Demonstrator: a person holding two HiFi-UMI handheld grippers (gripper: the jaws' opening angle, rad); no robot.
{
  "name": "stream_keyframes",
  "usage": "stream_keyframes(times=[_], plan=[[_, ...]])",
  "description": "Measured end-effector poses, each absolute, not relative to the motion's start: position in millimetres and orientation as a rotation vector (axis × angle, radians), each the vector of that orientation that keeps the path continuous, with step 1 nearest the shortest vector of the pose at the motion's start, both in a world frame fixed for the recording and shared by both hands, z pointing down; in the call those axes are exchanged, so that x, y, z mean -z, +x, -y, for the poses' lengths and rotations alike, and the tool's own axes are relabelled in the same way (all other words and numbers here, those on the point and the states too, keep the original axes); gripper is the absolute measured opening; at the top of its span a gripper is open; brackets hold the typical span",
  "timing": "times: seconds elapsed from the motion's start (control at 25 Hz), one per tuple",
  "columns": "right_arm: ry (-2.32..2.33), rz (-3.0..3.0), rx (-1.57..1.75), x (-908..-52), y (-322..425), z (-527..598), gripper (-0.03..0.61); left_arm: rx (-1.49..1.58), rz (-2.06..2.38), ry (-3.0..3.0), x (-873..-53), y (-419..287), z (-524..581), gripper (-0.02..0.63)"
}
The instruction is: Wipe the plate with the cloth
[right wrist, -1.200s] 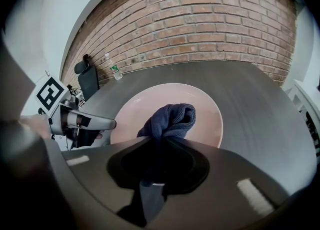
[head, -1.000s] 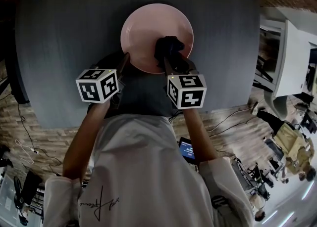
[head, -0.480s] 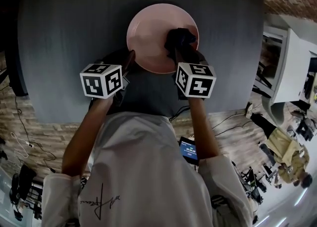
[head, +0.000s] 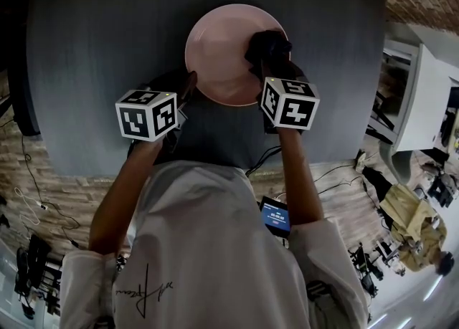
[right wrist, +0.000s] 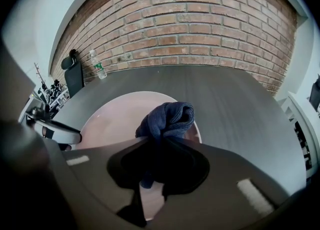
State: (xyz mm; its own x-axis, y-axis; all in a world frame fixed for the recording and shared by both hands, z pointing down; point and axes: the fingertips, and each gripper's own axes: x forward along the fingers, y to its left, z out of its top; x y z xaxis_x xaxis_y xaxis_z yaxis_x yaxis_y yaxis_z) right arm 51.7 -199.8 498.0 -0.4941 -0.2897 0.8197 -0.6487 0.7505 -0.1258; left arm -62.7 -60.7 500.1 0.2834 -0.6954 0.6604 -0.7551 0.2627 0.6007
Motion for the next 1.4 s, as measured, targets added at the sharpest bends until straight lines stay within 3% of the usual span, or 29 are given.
stream_keyframes(times=[0.6,1.4], plan=[[0.663,2.087,-0.392,-501,36,210,0.071,-0.079,1.434,1.464,-500,-62,56,0.084],[0.658,2.083,-0.45,-504,15,223,0.066,-0.09,1.398,1.491,-501,-59,62,0.087]])
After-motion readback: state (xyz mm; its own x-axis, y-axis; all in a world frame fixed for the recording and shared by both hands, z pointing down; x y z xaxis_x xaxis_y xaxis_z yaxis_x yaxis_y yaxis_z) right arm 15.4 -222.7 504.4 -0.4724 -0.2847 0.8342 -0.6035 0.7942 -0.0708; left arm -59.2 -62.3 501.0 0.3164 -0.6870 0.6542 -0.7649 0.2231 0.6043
